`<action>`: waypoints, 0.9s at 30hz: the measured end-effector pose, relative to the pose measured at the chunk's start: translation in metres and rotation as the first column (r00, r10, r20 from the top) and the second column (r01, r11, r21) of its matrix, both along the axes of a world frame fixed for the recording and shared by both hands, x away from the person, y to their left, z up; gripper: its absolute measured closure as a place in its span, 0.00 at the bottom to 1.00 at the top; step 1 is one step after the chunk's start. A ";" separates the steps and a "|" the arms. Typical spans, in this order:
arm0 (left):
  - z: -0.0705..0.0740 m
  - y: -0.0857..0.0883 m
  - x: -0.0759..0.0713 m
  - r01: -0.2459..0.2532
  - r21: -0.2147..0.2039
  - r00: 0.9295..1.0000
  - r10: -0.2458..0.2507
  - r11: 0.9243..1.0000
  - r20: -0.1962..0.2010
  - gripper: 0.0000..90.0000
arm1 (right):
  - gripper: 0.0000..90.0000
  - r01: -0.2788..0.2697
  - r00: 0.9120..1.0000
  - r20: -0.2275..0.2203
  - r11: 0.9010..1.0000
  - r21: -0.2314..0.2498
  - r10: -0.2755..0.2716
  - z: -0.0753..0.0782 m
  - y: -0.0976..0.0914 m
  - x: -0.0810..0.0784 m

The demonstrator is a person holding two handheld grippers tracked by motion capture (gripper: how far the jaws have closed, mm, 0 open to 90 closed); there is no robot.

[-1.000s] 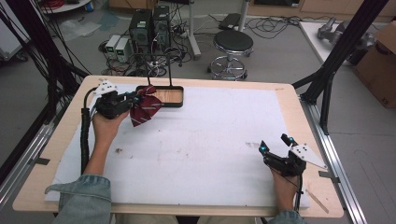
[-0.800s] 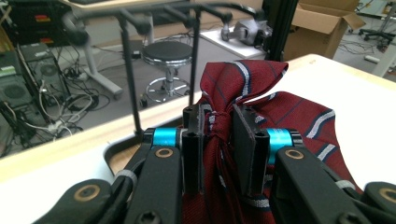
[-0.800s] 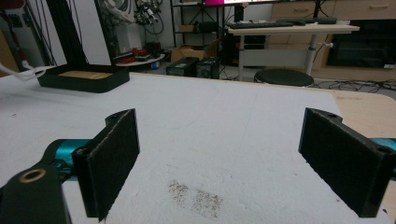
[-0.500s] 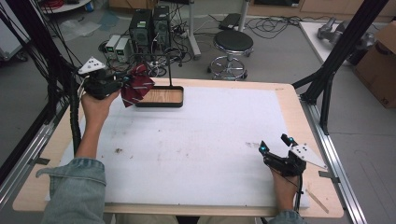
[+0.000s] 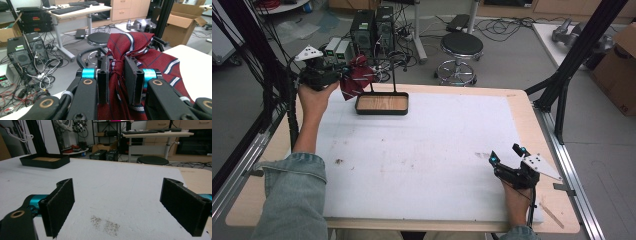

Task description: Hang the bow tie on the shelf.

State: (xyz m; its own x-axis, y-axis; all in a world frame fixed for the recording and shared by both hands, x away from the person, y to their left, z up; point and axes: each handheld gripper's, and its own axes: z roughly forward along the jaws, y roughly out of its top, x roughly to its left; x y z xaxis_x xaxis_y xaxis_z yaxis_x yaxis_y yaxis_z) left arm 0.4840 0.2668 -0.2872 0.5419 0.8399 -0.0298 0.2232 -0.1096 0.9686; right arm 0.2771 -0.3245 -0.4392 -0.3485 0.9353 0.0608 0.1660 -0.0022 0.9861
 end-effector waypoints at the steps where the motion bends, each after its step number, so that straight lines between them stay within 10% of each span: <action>1: 0.001 0.000 0.003 -0.004 0.000 1.000 0.004 1.000 -0.002 0.82 | 0.13 0.000 1.000 0.000 1.000 -0.001 0.000 0.000 0.000 0.000; 27: -0.027 0.027 0.028 -0.110 0.015 0.985 0.111 0.994 -0.133 0.82 | 0.13 0.000 1.000 -0.006 1.000 -0.002 0.000 0.000 0.000 0.000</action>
State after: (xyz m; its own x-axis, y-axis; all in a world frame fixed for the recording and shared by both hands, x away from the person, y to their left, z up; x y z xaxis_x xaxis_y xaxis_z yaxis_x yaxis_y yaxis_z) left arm 0.5120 0.2942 -0.3144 0.4374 0.8949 -0.0886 0.3612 -0.0846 0.9287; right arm 0.2770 -0.3244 -0.4395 -0.3479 0.9355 0.0608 0.1721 0.0000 0.9851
